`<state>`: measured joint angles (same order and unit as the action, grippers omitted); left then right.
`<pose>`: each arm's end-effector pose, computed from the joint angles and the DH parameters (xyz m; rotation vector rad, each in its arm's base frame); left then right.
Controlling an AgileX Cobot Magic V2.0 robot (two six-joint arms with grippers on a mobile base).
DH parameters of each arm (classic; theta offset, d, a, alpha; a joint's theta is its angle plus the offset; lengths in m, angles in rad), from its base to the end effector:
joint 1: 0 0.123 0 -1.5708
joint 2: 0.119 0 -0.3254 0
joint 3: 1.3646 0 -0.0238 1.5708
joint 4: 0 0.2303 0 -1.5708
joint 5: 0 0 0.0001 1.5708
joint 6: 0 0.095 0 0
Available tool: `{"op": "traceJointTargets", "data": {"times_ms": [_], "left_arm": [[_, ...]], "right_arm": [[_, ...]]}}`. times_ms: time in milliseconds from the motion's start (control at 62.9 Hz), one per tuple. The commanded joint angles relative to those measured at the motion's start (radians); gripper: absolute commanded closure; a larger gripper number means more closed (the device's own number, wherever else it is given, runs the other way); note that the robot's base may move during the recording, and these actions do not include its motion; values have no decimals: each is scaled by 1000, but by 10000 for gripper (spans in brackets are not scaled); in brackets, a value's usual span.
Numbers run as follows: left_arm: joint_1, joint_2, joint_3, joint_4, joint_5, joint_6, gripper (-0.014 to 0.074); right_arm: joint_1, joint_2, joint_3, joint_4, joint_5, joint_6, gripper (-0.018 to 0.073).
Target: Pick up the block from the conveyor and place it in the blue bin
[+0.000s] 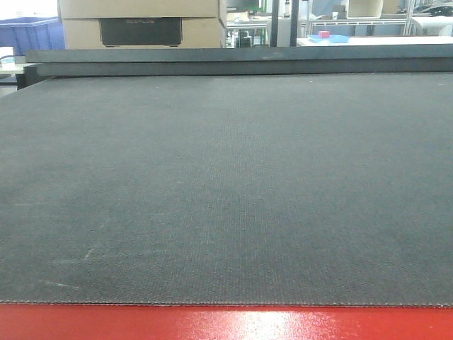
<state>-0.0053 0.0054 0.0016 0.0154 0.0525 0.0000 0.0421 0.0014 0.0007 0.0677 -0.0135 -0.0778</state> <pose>-0.0003 0.0001 0.2081 0.0153 1.5430 0.0086 -0.0010 -0.0001 0.2146 -0.0377 1.4718 0.0253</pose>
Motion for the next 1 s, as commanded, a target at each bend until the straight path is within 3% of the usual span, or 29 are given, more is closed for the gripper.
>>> {"op": "traceJointTargets", "data": {"times_ms": [0, 763, 985], "left_arm": [[1, -5, -2, -1, -16, -11, 708], [1, -5, -2, -1, -21, -11, 708], [1, -5, -2, -31, -169, -11, 708]], "right_arm": [[1, -1, -1, -4, -21, -2, 721], [1, -1, -1, -4, -21, -2, 721], [1, -1, -1, -4, -94, -2, 721]]}}
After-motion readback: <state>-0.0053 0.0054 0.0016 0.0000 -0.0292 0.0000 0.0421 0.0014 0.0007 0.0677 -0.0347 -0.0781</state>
